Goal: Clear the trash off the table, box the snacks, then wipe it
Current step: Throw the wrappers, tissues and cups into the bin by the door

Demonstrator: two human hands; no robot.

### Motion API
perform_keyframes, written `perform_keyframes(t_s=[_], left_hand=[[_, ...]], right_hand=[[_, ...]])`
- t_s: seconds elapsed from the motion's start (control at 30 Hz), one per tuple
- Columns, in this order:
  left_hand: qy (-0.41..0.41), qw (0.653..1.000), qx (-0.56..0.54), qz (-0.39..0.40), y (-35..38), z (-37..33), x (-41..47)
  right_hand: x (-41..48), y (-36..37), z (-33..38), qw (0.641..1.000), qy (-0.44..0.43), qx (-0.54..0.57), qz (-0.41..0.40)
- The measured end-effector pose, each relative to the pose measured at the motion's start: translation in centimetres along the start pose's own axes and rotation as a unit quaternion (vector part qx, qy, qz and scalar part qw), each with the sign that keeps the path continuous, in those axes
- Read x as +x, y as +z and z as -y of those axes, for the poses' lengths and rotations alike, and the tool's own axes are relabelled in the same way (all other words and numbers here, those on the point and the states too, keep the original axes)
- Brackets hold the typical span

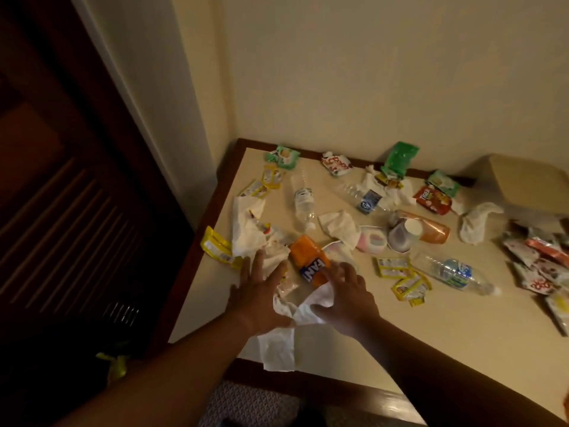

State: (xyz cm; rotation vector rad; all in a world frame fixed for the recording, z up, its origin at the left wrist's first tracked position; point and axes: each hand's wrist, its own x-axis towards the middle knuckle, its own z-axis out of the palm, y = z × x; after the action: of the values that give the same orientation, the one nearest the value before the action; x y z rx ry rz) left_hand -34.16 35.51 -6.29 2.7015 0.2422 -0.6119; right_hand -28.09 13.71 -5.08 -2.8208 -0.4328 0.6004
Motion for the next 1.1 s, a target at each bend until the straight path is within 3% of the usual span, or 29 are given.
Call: perform_keyframes(t_s=[0.13, 0.3, 0.5, 0.7, 0.8, 0.93, 1.1], left_hand=[[-0.047, 0.998, 0.001, -0.031, 0.7, 0.0, 1.9], [-0.075, 0.992, -0.073, -0.074, 1.0, 1.0, 2.2], [-0.109, 0.972, -0.156, -0.136, 0.5, 1.4, 0.4], [-0.160, 0.953, -0.165, -0.196, 0.3, 1.1, -1.7], [-0.164, 0.958, -0.132, -0.195, 0.7, 1.6, -1.7], [-0.156, 0.972, -0.049, -0.171, 1.6, 2.9, -1.0], [-0.167, 0.982, -0.007, -0.083, 2.0, 4.6, 0.8]], right_hand=[[1.1, 1.1, -1.1, 0.999, -0.040, -0.007, -0.031], [2.4, 1.3, -2.9, 0.995, -0.076, -0.030, -0.050], [2.7, 0.0, -4.4, 0.987, -0.068, -0.018, -0.143], [4.7, -1.1, -4.0, 0.998, 0.029, 0.049, -0.031], [5.1, -0.8, -3.8, 0.996, 0.056, 0.067, -0.005], [5.1, -0.6, -4.2, 0.997, 0.051, 0.052, -0.036], [5.3, -0.2, -5.9, 0.994, 0.039, 0.081, -0.070]])
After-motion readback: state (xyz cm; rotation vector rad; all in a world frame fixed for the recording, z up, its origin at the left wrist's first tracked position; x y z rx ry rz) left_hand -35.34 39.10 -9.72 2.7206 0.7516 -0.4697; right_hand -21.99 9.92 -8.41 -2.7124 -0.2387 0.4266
